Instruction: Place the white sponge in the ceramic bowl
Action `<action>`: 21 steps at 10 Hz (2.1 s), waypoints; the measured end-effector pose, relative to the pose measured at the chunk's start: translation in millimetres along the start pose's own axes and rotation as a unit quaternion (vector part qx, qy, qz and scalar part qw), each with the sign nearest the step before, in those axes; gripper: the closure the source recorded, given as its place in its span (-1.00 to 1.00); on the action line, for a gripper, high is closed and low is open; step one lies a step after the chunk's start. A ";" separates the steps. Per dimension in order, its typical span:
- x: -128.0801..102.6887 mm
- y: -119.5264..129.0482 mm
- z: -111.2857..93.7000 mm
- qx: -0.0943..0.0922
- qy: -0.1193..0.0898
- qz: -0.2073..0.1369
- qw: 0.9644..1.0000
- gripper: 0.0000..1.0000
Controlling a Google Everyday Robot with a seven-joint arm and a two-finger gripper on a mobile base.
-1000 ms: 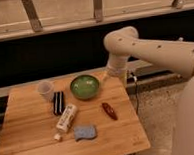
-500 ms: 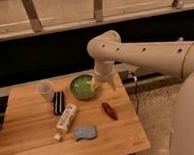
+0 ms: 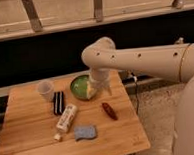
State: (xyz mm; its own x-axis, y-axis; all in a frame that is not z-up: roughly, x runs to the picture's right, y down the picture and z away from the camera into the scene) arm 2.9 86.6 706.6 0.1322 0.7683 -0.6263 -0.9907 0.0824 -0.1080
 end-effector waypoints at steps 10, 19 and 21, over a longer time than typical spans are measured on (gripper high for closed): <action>54.0 64.5 53.8 -0.038 0.034 -0.139 0.989 -0.30; 72.0 62.0 158.4 -0.046 0.115 -0.143 0.982 -0.30; 78.8 57.5 173.1 -0.056 0.131 -0.135 0.980 -0.30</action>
State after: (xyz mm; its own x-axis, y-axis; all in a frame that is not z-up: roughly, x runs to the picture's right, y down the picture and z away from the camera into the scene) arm -49.0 261.8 784.7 0.4076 0.5366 -0.7389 -0.9107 0.1789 -0.3724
